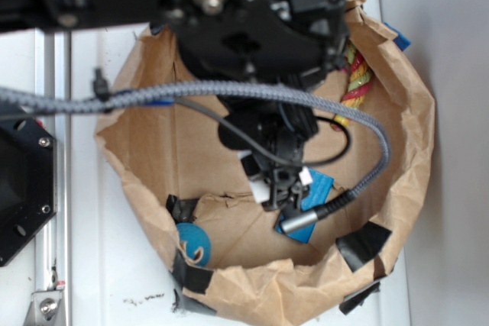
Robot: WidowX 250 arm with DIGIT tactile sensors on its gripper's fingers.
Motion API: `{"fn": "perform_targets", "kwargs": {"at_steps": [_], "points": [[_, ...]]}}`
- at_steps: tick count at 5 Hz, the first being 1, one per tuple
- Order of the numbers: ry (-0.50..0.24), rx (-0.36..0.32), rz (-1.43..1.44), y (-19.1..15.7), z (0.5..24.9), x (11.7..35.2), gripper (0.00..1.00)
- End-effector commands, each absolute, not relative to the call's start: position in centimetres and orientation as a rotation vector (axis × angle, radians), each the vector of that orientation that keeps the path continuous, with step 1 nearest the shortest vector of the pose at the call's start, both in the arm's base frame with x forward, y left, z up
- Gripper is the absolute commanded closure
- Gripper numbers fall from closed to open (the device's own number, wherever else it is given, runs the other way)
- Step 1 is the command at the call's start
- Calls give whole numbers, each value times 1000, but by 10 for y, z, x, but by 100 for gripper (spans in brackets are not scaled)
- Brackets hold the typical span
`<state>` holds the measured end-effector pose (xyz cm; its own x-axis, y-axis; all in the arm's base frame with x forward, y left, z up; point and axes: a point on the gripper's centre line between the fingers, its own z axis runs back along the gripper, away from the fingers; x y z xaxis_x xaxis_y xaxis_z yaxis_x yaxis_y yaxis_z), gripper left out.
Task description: Grab the multicolored rope.
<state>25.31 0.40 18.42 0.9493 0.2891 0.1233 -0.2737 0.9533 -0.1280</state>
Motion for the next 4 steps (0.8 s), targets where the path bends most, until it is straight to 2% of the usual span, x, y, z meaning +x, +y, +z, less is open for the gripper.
{"fn": "perform_targets", "kwargs": {"at_steps": [1, 2, 3, 4], "points": [[-201, -113, 310, 13, 200, 259, 0], [-201, -113, 310, 13, 200, 259, 0], [-170, -43, 318, 12, 159, 277, 0], [-158, -20, 272, 12, 135, 289, 0]]}}
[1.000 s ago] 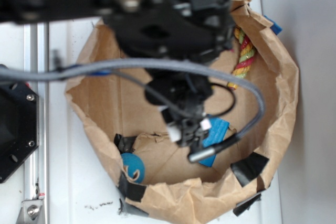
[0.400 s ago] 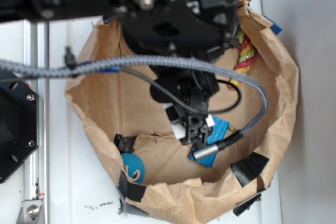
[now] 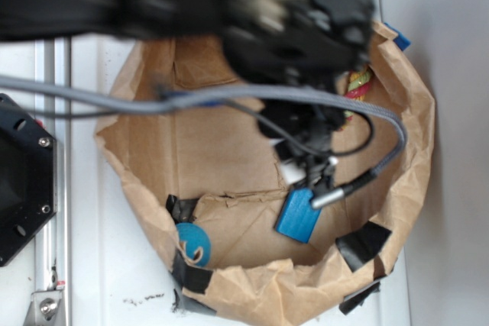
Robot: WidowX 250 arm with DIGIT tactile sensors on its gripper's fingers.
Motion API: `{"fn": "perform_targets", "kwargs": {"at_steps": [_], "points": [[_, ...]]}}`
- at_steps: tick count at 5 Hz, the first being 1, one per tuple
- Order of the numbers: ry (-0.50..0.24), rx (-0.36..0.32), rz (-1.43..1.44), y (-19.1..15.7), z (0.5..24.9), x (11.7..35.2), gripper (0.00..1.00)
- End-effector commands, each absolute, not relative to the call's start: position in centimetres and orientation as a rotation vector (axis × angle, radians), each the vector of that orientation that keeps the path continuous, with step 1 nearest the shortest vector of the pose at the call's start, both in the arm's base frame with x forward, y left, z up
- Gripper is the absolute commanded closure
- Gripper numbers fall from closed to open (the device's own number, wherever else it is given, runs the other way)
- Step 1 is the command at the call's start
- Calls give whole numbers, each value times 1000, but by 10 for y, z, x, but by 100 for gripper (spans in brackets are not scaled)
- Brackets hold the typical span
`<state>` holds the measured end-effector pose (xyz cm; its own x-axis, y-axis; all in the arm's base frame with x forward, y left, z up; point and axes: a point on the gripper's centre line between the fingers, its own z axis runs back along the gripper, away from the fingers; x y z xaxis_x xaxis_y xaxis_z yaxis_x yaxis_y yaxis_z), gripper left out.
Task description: Grab the multicolored rope.
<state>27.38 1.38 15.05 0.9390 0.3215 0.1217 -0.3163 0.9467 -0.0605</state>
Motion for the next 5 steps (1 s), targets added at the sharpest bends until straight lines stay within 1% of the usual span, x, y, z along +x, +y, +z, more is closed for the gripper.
{"fn": "perform_targets", "kwargs": {"at_steps": [1, 2, 3, 4, 5], "points": [[-152, -3, 297, 17, 114, 295, 0], [-155, 4, 329, 27, 102, 290, 0], [-182, 25, 375, 39, 89, 286, 0], [-161, 29, 388, 52, 86, 285, 0], [-171, 42, 421, 64, 84, 289, 0]]}}
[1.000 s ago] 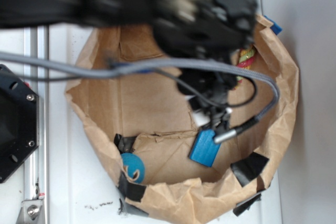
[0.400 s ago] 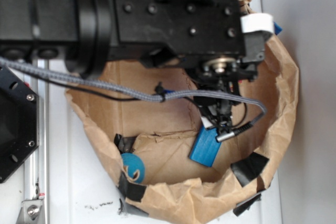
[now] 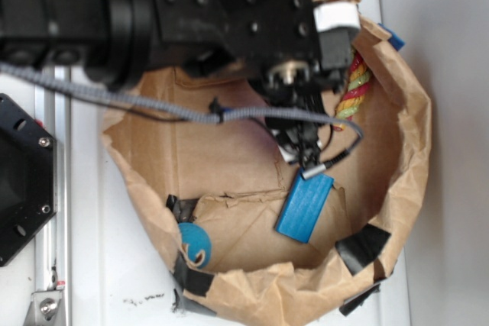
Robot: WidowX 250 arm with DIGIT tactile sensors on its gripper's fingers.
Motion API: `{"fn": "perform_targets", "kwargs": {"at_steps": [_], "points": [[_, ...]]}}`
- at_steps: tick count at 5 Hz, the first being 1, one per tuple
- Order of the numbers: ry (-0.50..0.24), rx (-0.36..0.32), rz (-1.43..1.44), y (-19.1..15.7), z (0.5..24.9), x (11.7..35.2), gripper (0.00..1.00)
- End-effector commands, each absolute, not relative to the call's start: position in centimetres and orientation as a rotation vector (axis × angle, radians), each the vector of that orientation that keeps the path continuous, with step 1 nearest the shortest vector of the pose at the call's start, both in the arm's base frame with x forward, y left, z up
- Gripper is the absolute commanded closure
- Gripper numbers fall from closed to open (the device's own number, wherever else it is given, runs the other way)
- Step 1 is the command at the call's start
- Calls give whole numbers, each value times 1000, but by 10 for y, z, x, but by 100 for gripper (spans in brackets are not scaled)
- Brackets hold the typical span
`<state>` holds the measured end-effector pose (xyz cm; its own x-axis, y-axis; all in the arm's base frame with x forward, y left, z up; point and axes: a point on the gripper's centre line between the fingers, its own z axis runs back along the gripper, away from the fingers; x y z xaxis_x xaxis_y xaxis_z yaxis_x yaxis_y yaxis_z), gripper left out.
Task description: Grab the multicolored rope.
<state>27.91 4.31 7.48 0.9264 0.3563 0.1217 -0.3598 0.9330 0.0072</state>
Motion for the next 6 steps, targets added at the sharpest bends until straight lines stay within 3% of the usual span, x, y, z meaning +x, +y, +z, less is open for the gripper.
{"fn": "perform_targets", "kwargs": {"at_steps": [1, 3, 6], "points": [[-183, 45, 434, 67, 85, 295, 0], [-248, 66, 602, 71, 80, 299, 0], [-240, 131, 719, 84, 69, 300, 0]]}}
